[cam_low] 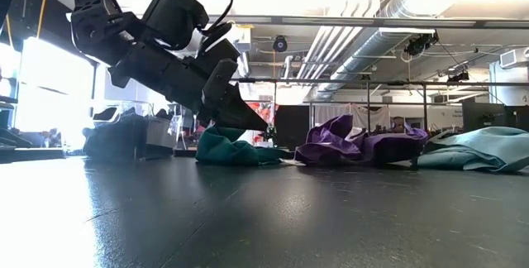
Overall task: Sort towels by color in basket
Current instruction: Put the pink towel into the bottom transparent bin
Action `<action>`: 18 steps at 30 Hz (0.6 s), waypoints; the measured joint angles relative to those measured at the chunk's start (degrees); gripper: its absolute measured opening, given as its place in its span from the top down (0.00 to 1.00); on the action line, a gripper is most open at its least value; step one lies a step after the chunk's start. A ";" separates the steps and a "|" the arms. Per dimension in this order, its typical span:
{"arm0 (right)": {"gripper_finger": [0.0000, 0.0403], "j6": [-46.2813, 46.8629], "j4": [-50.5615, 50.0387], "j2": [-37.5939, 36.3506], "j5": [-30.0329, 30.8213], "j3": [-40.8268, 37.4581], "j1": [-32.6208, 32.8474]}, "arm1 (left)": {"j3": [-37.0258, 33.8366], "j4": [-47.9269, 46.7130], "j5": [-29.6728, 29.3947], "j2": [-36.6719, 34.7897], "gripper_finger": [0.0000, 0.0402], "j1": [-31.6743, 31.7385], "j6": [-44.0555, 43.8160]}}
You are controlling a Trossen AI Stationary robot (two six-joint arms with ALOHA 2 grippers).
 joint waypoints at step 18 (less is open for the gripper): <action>0.80 9.82 8.46 1.90 2.90 -10.58 4.45 | 0.00 -0.27 0.01 0.00 1.00 0.00 0.96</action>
